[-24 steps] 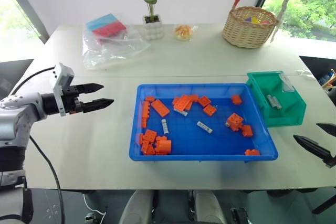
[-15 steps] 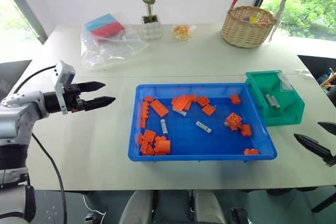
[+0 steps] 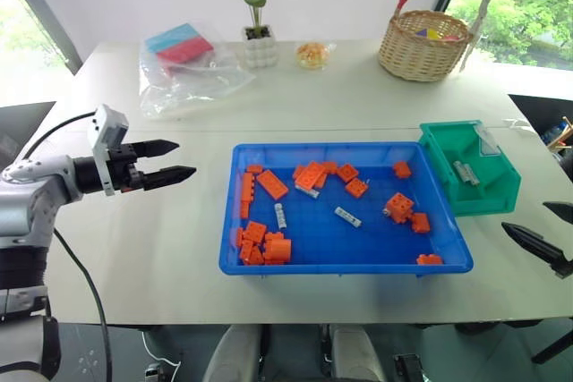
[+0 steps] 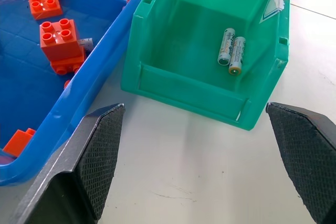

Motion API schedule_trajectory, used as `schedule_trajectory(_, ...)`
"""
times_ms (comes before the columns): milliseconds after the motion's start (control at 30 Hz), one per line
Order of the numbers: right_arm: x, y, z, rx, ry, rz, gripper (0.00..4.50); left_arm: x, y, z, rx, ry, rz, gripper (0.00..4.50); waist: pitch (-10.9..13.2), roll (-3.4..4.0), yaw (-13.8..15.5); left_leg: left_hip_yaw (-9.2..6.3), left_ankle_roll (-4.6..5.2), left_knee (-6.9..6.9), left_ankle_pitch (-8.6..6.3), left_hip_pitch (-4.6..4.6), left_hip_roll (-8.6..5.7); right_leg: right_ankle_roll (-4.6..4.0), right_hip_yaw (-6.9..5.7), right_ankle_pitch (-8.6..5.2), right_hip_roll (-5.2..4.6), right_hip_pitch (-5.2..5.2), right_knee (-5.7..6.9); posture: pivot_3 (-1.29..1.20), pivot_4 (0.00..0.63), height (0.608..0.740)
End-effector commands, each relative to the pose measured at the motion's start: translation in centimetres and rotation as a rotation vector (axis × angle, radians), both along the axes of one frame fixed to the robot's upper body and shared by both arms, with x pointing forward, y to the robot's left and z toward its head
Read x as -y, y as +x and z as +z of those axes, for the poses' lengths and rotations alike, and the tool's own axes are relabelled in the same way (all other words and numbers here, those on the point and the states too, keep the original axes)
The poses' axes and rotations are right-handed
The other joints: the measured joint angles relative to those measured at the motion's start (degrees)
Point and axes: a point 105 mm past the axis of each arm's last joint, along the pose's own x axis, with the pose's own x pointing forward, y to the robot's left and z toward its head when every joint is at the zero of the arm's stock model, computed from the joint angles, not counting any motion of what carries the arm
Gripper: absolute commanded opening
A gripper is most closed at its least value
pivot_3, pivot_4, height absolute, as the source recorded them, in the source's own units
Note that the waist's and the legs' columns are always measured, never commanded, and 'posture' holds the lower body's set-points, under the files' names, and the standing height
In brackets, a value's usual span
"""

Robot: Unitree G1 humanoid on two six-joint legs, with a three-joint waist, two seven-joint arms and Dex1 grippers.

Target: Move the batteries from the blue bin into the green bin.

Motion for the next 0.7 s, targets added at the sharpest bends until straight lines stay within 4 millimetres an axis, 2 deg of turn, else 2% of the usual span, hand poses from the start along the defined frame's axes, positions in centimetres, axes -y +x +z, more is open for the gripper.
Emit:
schedule_trajectory(33,0.0,0.1,0.4,0.017,-0.024,0.005,4.43,-0.3,0.0,1.3,0.049,0.021,0.002,4.5,0.0,0.0,0.0,0.0,0.0,0.0,0.0,0.0,0.0,0.0,0.0,0.0,0.0,0.0,0.0,0.0,0.15,0.702)
schedule_trajectory(267,0.4,0.6,0.8,0.02,-0.039,0.011,4.43,0.2,-0.1,1.8,0.072,0.007,-0.008,4.5,0.0,0.0,0.0,0.0,0.0,0.01,0.0,0.0,0.0,0.01,0.0,0.01,0.01,0.0,0.01,0.0,0.15,0.702)
schedule_trajectory(400,-1.9,2.0,3.2,0.065,-0.009,0.13,4.43,1.3,-0.6,2.9,0.077,-0.038,-0.051,4.5,0.0,0.01,-0.2,0.03,0.0,0.02,0.0,0.02,0.01,0.0,0.02,0.02,0.02,0.0,0.02,0.0,0.15,0.702)
schedule_trajectory(567,-8.2,5.9,7.2,0.129,0.021,0.398,4.43,3.0,-1.9,3.8,0.075,-0.019,-0.16,4.5,0.0,0.02,-0.8,0.08,0.0,0.05,0.01,0.07,0.07,-0.09,0.06,0.1,0.08,-0.02,0.05,0.0,0.15,0.702)
schedule_trajectory(633,-11.2,7.1,7.7,0.113,0.059,0.491,4.43,3.6,-2.7,4.2,0.072,-0.009,-0.215,4.5,0.0,-0.02,-0.6,0.05,0.0,0.01,0.01,0.06,0.12,-0.1,0.04,0.1,0.13,-0.04,0.04,0.0,0.15,0.702)
schedule_trajectory(700,-14.5,8.2,7.3,0.061,0.094,0.564,4.43,4.1,-3.6,4.6,0.064,0.01,-0.276,4.5,0.1,-0.06,-0.6,0.05,0.0,-0.03,0.01,0.0,0.14,-0.11,0.04,0.1,0.13,-0.13,0.03,0.0,0.15,0.702)
